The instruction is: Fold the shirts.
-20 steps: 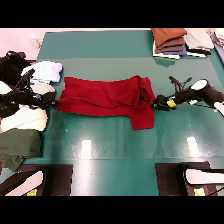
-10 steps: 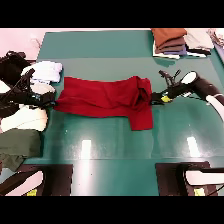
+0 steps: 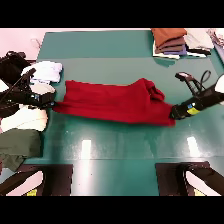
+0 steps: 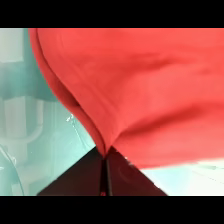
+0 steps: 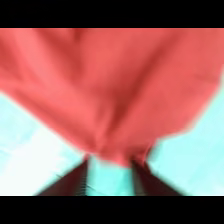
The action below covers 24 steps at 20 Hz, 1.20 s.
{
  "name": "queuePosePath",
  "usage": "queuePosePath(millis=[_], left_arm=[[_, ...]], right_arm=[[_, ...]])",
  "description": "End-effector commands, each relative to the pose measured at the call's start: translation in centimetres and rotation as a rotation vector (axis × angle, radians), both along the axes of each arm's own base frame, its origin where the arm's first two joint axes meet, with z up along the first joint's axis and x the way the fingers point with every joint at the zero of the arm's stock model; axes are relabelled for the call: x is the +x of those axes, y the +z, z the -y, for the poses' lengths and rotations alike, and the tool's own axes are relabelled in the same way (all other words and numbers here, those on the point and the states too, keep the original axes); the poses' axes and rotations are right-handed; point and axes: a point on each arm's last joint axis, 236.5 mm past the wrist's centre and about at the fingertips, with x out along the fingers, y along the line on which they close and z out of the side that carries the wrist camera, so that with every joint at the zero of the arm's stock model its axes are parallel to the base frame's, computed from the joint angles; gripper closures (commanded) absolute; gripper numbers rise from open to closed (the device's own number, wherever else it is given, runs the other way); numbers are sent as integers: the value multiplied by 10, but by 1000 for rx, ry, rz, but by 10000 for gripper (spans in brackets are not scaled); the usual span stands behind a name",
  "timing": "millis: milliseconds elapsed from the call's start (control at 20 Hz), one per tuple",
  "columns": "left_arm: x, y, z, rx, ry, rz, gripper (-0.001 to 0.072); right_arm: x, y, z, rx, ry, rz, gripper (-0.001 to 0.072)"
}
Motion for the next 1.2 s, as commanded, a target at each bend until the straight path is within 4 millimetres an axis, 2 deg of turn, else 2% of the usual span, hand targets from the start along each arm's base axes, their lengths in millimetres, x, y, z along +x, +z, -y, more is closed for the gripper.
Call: queuePosePath(millis=[0, 150, 200, 350, 500, 650, 850, 900, 1050, 1150], left_arm=[[-3, 0, 2, -4, -10, -12, 681], [-3, 0, 2, -1, -18, -8, 681], [-4, -1, 2, -1, -18, -9, 681], [-4, -1, 2, 1, -24, -6, 681], [-4, -1, 2, 1, -24, -6, 681], [-3, -1, 1, 2, -22, -3, 681], [-3, -1, 1, 2, -22, -3, 681], [-3, -1, 1, 2, -22, -3, 681], [-6, -1, 3, -2, -30, -15, 681], [-6, 12, 6, -14, -29, 20, 682]], right_arm=[[-22, -13, 10, -12, -65, 4, 350], [-33, -38, 32, 7, -187, -71, 350], [-31, -48, 31, 66, -235, -90, 350], [-9, -78, 28, 254, -375, -92, 351], [11, -106, 32, 328, -477, -115, 351], [22, -124, 28, 327, -473, -156, 351], [26, -139, 7, 321, -396, -226, 352], [27, -140, 1, 316, -373, -228, 391], [40, -131, -6, 298, -339, -148, 683], [53, -104, -4, 297, -326, -36, 698]])
